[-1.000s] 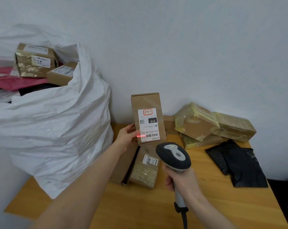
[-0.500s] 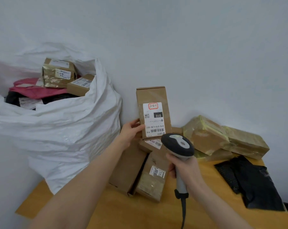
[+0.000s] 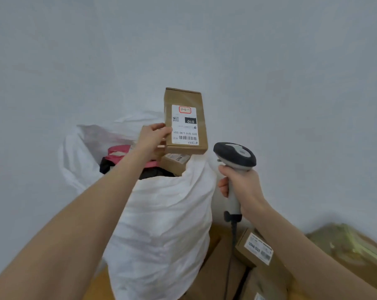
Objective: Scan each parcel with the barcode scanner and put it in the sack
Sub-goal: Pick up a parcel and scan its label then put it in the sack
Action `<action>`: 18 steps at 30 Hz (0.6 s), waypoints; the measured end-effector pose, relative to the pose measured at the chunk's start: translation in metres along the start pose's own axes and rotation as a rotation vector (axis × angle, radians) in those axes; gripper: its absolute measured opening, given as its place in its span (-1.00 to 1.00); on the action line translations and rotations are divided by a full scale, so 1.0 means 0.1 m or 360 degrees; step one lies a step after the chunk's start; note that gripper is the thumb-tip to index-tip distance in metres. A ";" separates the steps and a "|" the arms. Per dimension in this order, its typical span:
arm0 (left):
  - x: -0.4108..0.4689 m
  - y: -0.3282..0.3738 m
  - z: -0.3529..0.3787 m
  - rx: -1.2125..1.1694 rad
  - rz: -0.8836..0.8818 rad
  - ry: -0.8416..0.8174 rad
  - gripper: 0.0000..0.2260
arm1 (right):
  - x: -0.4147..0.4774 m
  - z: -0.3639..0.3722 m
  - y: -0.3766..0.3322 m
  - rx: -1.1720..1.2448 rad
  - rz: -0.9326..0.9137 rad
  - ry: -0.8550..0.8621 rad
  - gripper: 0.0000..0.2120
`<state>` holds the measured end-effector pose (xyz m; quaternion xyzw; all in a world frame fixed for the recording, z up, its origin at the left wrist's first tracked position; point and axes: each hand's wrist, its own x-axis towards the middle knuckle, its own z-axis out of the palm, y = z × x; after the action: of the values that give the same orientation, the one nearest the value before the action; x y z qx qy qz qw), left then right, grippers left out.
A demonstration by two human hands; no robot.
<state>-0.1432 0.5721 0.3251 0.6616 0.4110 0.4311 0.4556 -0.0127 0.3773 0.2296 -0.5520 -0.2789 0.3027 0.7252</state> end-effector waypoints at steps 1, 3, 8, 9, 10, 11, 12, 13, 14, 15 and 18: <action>0.12 0.08 -0.14 0.0117 -0.0007 0.0060 -0.67 | 0.05 0.05 0.01 0.0008 0.0004 0.0005 -0.87; 0.35 0.18 -0.37 0.0385 -0.0099 0.0084 -0.79 | 0.14 0.10 0.04 0.0030 0.0024 0.0036 -0.87; 0.71 0.09 -0.43 0.0771 -0.0496 -0.0179 -0.85 | 0.27 0.08 0.22 0.0036 0.0089 0.0123 -0.85; 0.78 0.05 -0.36 0.0744 -0.0543 -0.0216 -0.84 | 0.30 0.07 0.25 0.0025 0.0098 0.0138 -0.85; 0.84 0.00 -0.27 0.0710 -0.0570 -0.0245 -0.83 | 0.32 0.06 0.29 0.0015 0.0104 0.0156 -0.85; 0.90 -0.04 -0.17 0.0691 -0.0572 -0.0265 -0.83 | 0.35 0.05 0.32 0.0005 0.0113 0.0179 -0.84; 0.96 -0.11 -0.07 0.0666 -0.0553 -0.0269 -0.82 | 0.37 0.03 0.35 -0.0006 0.0125 0.0206 -0.84; 1.01 -0.20 0.03 0.0624 -0.0525 -0.0260 -0.80 | 0.39 0.01 0.37 -0.0017 0.0137 0.0231 -0.85; 1.06 -0.30 0.11 0.0602 -0.0478 -0.0234 -0.75 | 0.40 -0.01 0.40 -0.0023 0.0149 0.0251 -0.86; 1.11 -0.40 0.17 0.0659 -0.0393 -0.0176 -0.66 | 0.40 -0.04 0.42 -0.0026 0.0160 0.0271 -0.87; 1.12 -0.58 0.27 0.1141 -0.0008 -0.0010 -0.53 | 0.41 -0.15 0.50 -0.0056 0.0196 0.0333 -0.88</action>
<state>-0.0937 0.6841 0.2859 0.7796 0.5364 0.2564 0.1969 0.0188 0.4088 0.1805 -0.6092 -0.1724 0.2825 0.7206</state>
